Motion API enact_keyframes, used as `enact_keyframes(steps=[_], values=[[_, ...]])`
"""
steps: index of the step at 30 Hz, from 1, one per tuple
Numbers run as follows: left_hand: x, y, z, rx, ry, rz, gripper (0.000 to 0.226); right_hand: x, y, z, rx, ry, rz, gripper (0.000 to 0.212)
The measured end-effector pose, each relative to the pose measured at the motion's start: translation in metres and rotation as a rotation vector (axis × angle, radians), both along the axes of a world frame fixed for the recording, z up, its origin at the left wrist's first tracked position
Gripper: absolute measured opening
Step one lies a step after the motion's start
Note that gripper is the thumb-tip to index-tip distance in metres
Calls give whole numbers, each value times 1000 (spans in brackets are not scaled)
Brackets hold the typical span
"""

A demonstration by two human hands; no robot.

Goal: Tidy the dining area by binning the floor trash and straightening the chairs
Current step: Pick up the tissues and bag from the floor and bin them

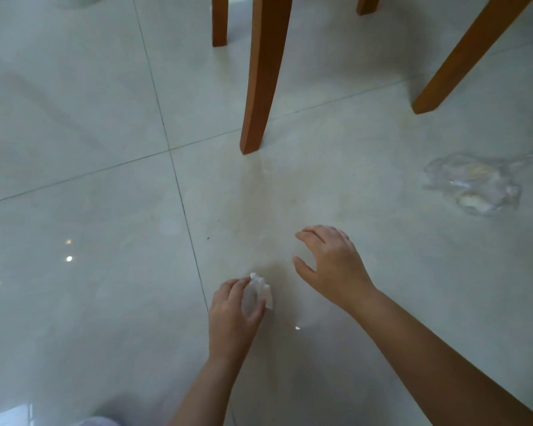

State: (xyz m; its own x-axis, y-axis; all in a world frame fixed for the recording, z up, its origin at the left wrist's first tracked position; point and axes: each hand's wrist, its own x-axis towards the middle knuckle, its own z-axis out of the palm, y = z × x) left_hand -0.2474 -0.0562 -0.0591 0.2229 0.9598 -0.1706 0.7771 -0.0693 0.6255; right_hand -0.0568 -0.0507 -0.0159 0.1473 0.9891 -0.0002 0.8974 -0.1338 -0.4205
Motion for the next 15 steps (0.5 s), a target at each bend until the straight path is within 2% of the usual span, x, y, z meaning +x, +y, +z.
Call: enact_keyframes(steps=[3,8,15], values=[[5,-3,-4,-64,-33,46,36,4,-6,-4,-16,2,-18,44],[18,1,-4,-134,-147,163,19,15,-11,-9,-13,4,-41,44],[48,26,3,-154,-268,230,13,43,-17,-14,9,-21,-97,44]])
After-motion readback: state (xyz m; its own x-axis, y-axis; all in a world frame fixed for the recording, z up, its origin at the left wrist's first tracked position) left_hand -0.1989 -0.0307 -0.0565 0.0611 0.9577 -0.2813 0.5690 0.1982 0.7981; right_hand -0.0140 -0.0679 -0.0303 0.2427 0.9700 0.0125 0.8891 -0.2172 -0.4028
